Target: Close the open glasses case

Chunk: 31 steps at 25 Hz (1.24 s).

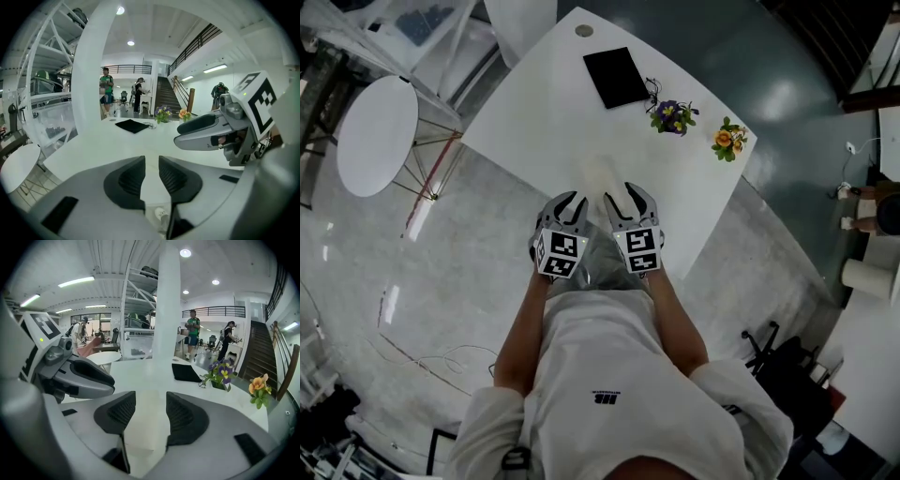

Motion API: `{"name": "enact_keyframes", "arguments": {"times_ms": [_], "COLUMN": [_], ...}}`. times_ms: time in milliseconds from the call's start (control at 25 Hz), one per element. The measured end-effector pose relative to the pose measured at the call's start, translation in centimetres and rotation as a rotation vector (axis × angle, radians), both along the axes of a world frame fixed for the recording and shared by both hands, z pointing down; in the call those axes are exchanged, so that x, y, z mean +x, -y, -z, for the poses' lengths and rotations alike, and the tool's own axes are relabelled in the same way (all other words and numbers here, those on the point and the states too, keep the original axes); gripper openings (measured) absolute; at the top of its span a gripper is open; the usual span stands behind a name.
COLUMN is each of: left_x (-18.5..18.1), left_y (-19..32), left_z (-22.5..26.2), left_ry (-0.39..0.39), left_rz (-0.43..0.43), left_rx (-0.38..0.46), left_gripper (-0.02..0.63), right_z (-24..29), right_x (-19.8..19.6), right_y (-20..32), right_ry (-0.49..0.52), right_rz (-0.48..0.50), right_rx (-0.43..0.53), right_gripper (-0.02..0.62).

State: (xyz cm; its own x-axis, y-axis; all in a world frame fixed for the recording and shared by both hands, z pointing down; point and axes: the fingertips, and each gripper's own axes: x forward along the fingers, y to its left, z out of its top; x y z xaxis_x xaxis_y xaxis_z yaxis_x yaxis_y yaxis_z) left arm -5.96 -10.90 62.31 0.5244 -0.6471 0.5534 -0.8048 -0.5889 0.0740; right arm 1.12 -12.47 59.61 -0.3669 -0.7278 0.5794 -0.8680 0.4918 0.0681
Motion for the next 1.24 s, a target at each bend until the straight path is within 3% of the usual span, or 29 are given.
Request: {"name": "enact_keyframes", "arguments": {"times_ms": [520, 960, 1240], "left_x": [-2.3, -2.5, -1.3], "left_y": [-2.2, -3.4, -1.2], "left_z": [7.6, 7.8, 7.9], "left_ry": [-0.051, -0.051, -0.039], "left_rz": [0.017, 0.009, -0.005], "left_rx": [0.169, 0.143, 0.147], "left_gripper": [0.103, 0.115, 0.141], "right_z": [6.6, 7.1, 5.9], "right_x": [-0.3, -0.3, 0.9], "right_y": [-3.4, -4.5, -2.9], "right_ry": [0.011, 0.011, 0.017], "right_rz": [-0.037, -0.045, -0.043], "right_rx": [0.114, 0.1, 0.082], "right_gripper": [0.202, 0.201, 0.201]}}
